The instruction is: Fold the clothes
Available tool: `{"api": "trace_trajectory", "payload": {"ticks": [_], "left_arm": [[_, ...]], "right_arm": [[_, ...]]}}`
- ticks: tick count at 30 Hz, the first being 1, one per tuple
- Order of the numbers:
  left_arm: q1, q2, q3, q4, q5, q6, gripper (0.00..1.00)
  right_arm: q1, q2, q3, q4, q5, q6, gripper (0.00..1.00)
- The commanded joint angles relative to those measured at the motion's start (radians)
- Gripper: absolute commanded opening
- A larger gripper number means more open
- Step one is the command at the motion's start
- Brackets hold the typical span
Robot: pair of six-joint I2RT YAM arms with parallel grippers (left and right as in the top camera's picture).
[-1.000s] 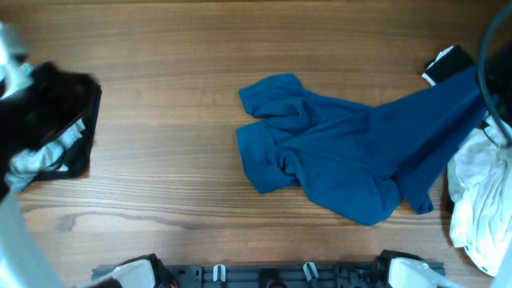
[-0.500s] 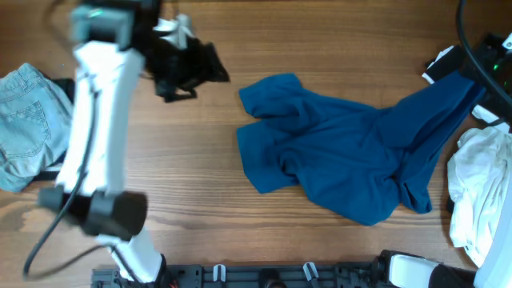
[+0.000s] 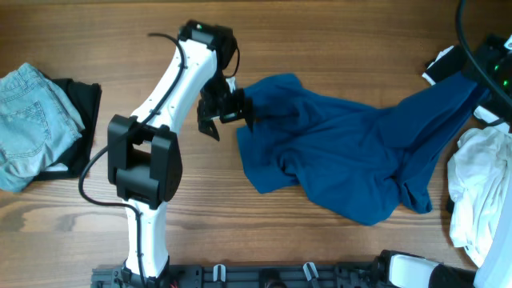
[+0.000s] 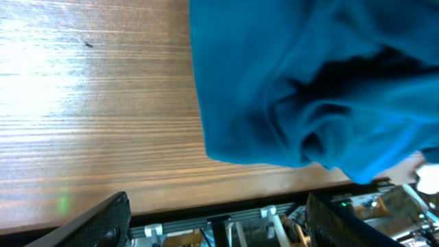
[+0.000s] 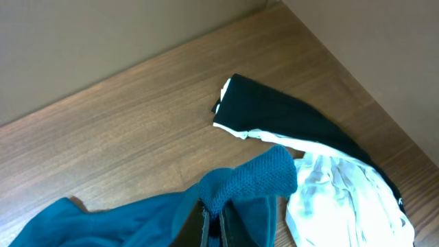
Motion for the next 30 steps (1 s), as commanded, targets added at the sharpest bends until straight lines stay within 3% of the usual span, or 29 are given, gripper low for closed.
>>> {"api": "trace_trajectory", "payload": {"ticks": [1,8,11,15,17,19,20,26,30], "left_arm": [[-0.021,0.01,-0.139,0.097,0.032,0.016,0.82],[-0.113,0.01,-0.315,0.342,0.073,0.016,0.74],[-0.142,0.01,-0.328,0.401,0.069,0.014,0.63],[-0.172,0.01,-0.328,0.428,-0.004,-0.063,0.61],[-0.179,0.01,-0.328,0.431,-0.006,-0.063,0.43],[-0.182,0.01,-0.328,0.439,-0.006,-0.063,0.11],[-0.18,0.01,-0.328,0.443,-0.006,-0.063,0.04],[-0.109,-0.004,-0.315,0.456,-0.074,-0.063,0.04],[0.04,-0.04,-0.222,0.476,-0.16,-0.056,0.04]], "right_arm": [[-0.004,-0.012,0.005,0.003,0.025,-0.019,0.04],[-0.004,-0.012,0.005,0.007,0.049,-0.019,0.04],[-0.004,-0.012,0.005,0.008,0.062,-0.019,0.04],[-0.004,-0.012,0.005,0.008,0.063,-0.019,0.04],[-0.004,-0.012,0.005,0.008,0.062,-0.019,0.04],[-0.004,-0.012,0.005,0.008,0.063,-0.019,0.04],[-0.004,-0.011,0.005,0.008,0.062,-0.019,0.04],[-0.004,-0.012,0.005,0.007,0.062,-0.019,0.04],[-0.004,-0.011,0.005,0.02,0.047,-0.002,0.04]]}}
